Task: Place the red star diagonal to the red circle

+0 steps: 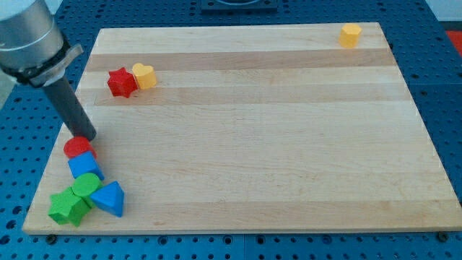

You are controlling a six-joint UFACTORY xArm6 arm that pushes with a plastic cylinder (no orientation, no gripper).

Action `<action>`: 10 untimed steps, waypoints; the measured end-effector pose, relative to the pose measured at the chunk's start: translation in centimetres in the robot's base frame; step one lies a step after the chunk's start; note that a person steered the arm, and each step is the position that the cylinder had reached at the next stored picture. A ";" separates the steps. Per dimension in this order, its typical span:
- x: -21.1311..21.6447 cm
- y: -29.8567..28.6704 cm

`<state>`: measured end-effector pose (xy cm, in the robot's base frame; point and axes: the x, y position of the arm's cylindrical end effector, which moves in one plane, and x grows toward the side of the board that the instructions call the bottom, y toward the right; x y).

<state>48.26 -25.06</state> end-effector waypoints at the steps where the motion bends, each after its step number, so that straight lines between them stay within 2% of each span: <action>1: 0.6 0.0; 2: -2.6 -0.2; 5: -19.1 -1.3; 6: -19.1 0.1; 7: -16.9 0.5; 8: -16.5 0.6; 9: -13.6 1.5; 10: -8.8 1.5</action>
<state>39.48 -23.58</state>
